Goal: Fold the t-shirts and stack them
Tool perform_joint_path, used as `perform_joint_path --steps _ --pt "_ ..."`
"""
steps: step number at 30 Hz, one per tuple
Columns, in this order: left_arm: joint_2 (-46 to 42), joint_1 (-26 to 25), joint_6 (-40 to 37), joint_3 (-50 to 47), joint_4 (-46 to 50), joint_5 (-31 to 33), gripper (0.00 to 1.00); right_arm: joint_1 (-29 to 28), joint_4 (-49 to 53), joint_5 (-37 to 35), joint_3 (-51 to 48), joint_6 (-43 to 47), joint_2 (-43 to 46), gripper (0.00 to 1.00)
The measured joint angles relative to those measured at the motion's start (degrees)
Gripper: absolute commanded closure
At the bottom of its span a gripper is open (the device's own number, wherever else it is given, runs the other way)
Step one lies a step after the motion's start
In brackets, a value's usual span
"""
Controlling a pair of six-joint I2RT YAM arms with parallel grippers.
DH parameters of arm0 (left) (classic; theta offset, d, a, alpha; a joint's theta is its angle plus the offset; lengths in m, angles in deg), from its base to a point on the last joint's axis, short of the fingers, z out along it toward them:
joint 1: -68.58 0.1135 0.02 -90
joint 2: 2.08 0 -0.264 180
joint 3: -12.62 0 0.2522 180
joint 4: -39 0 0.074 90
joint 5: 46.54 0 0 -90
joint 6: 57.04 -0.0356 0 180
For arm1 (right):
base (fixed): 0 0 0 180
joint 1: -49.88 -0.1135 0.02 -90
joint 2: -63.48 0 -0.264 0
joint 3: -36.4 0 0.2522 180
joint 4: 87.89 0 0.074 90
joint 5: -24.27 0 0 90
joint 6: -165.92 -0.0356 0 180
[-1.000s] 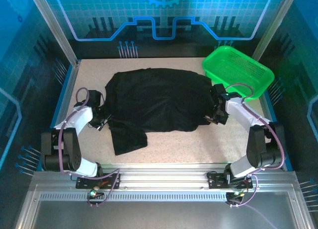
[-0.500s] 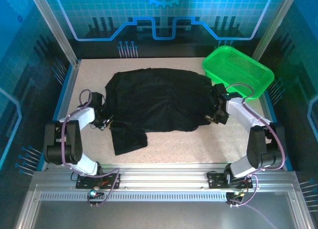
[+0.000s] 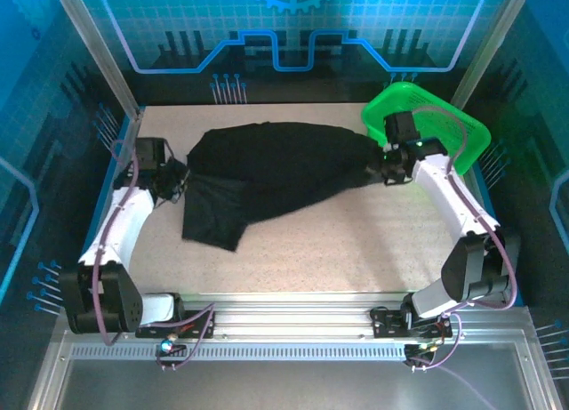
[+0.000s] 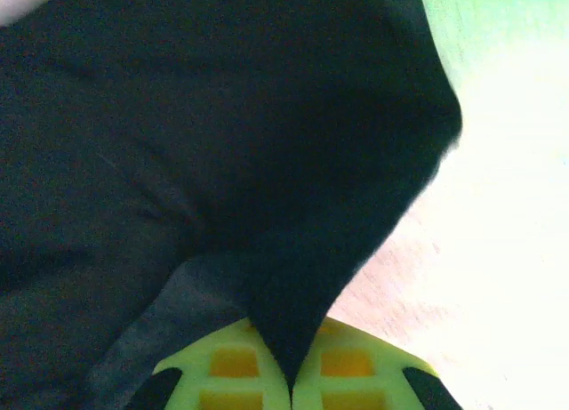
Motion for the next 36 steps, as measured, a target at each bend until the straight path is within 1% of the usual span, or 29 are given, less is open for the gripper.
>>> perform_joint_path --steps 3,6,8,12,14,16,19,22,25,27,29,33,36 --pt "-1.70 0.04 2.01 7.69 -0.11 0.70 1.00 0.00 -0.66 0.85 9.77 1.25 0.00 1.00" --pt "-3.32 0.11 4.33 13.53 -0.50 1.90 1.00 0.09 -1.33 1.40 15.96 2.05 0.20 1.00" --pt "-4.28 0.15 5.49 16.00 -0.57 2.86 1.00 0.15 -2.14 1.90 18.40 2.49 0.85 1.00" --pt "-7.45 0.68 7.34 18.49 -0.92 5.64 1.00 0.33 -3.67 2.32 18.82 2.91 4.57 1.00" --pt "-9.77 0.74 7.45 19.41 -0.72 8.79 1.00 0.33 -7.32 2.49 14.73 3.06 9.14 1.00" --pt "-12.24 0.81 7.39 21.31 -0.81 11.39 1.00 0.46 -7.74 2.40 12.26 3.02 15.23 1.00" --pt "-14.25 0.85 6.69 28.85 -1.01 14.40 1.00 0.94 -10.93 2.54 11.43 2.45 22.16 1.00" --pt "-13.62 0.85 5.33 36.22 -1.97 16.06 1.00 1.75 -13.97 3.69 13.38 1.29 23.89 1.00" --pt "-11.61 1.11 4.72 40.24 -2.99 16.48 1.00 1.81 -16.37 5.31 15.98 0.31 20.87 1.00" --pt "-9.38 1.49 4.39 41.44 -3.02 16.06 1.00 1.81 -17.18 6.82 18.10 -0.33 16.65 1.00" --pt "-5.11 2.54 4.55 42.29 -3.15 14.27 1.00 1.81 -17.99 8.76 20.74 -0.87 11.04 1.00" --pt "4.96 5.88 7.23 41.48 -3.52 7.72 1.00 1.73 -18.56 12.90 24.98 -1.92 -1.22 1.00" --pt "13.00 8.33 9.31 40.89 -4.28 1.57 1.00 1.53 -18.32 15.76 31.26 -2.21 -10.58 1.00"
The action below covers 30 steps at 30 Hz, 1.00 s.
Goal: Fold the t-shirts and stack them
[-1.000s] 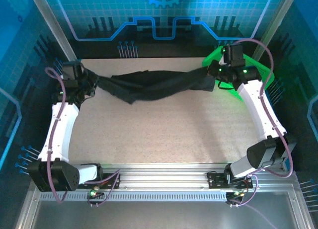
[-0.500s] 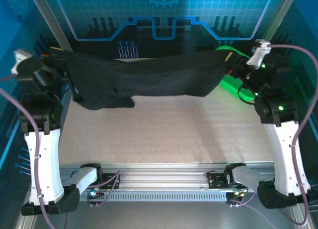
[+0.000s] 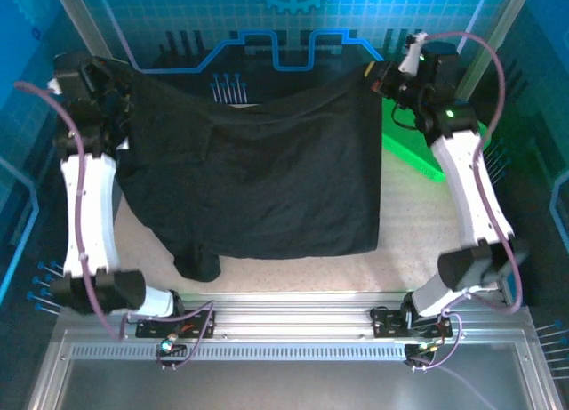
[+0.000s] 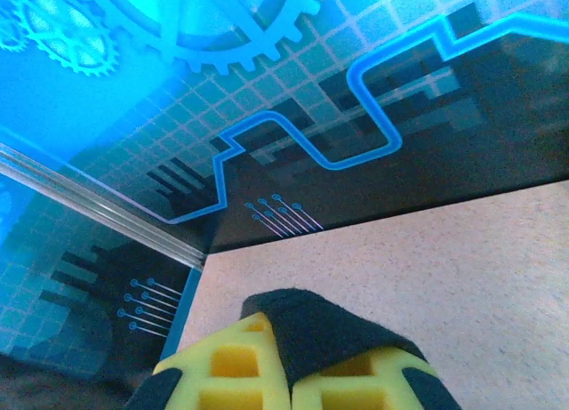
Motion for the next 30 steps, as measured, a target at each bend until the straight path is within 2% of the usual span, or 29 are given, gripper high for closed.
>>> perform_joint_path --steps 5,9,13,16,19,23,25,28,30 --pt "11.02 2.97 3.89 2.40 -2.03 -8.02 1.00 -0.20 2.12 2.86 14.80 -0.70 -12.35 1.00" --pt "15.78 3.87 6.16 14.95 -1.88 -11.15 1.00 0.24 4.61 3.30 30.10 -1.88 -18.34 1.00" --pt "16.24 4.33 7.43 31.21 -0.87 -11.76 1.00 2.10 6.51 3.98 42.47 -3.17 -20.28 1.00" --pt "10.49 4.52 7.52 33.38 1.11 -10.32 1.00 4.00 8.17 3.50 42.45 -3.28 -17.29 1.00" --pt "-0.66 4.48 7.58 23.39 4.07 -7.69 1.00 4.39 9.51 1.25 31.15 -2.60 -9.75 1.00" --pt "-19.34 3.52 8.83 -4.81 7.23 -3.04 1.00 3.93 7.80 -3.72 -0.87 -2.99 6.88 1.00" --pt "-25.09 2.56 8.98 -17.62 9.31 -1.75 0.86 3.56 8.04 -6.45 -13.97 -3.39 12.46 0.99" --pt "-25.90 1.14 7.89 -35.19 9.40 -1.95 0.57 2.58 7.76 -9.64 -31.47 -3.65 16.70 0.64" --pt "-21.57 0.68 5.64 -45.48 8.72 -2.93 0.48 2.45 8.90 -10.29 -38.97 -3.72 15.02 0.52"
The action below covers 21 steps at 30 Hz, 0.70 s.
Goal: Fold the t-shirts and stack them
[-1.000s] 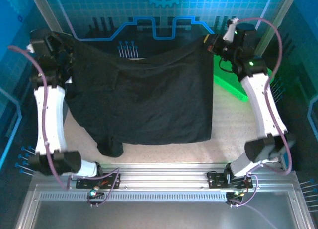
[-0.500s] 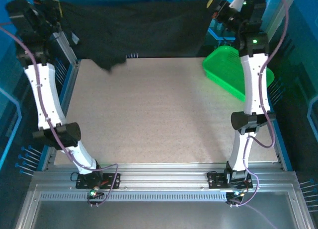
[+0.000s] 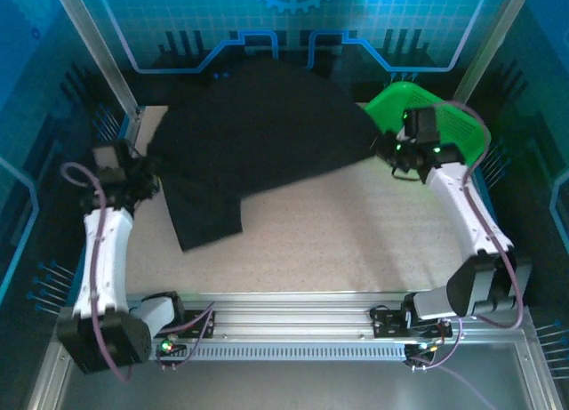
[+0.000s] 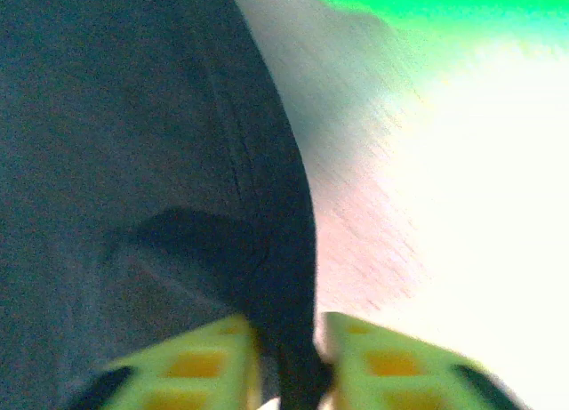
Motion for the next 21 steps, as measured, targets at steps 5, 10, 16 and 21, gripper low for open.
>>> perform_joint_path --steps 5,10,16,21 --pt "10.60 -1.77 -6.19 -9.16 1.16 -1.27 0.48 -0.81 3.69 -1.16 -3.43 1.97 -9.44 0.48" --pt "10.82 -3.82 -10.23 -9.55 0.46 -1.29 0.54 -5.29 4.42 -2.40 -4.55 2.99 -9.73 0.51" --pt "10.40 -4.59 -12.28 -10.62 0.24 -1.29 0.60 -11.17 3.85 -3.21 -3.37 4.33 -12.98 0.63" --pt "15.26 -4.70 -12.74 -10.56 -0.15 -1.22 0.60 -14.32 2.93 -1.84 3.82 4.31 -26.08 0.64"
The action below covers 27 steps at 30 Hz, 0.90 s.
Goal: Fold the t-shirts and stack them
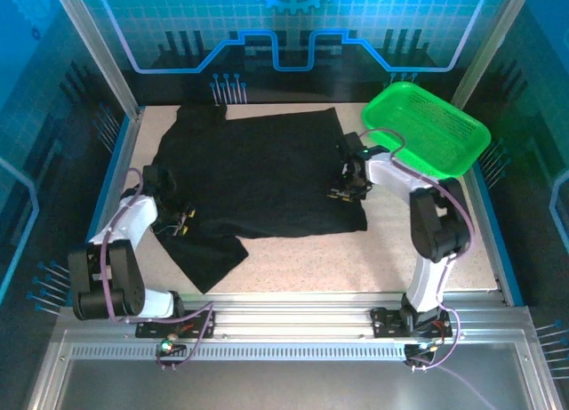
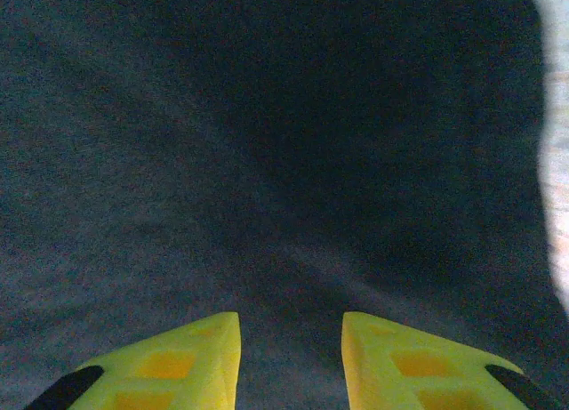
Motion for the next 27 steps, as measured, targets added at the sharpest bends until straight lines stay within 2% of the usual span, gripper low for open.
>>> perform_joint_path --steps 6,13,17,21,23,27 --pt "6.56 -0.17 -0.85 1.16 -0.94 -0.04 0.58 0.50 5.25 0.13 6.67 -1.60 -9.31 0.64" --pt "12.41 -1.55 -2.86 3.45 -3.74 -3.28 0.49 6.67 9.03 0.24 8.57 -2.71 -10.21 0.63" --pt "12.35 -2.62 -4.52 3.80 -4.28 -3.91 0.43 9.51 9.03 1.27 8.57 -1.88 -10.19 0.57" --pt "6.03 -4.11 -5.70 3.76 0.15 -0.02 0.39 8.98 9.05 1.25 8.41 0.24 -8.17 0.45" --pt "-1.46 -5.64 -5.22 3.48 3.58 2.64 0.40 8.46 8.98 1.16 7.45 1.22 -4.92 0.40" --pt "-16.87 -8.68 -1.11 -1.33 9.27 4.26 0.42 7.87 8.35 1.33 3.21 1.75 4.55 0.38"
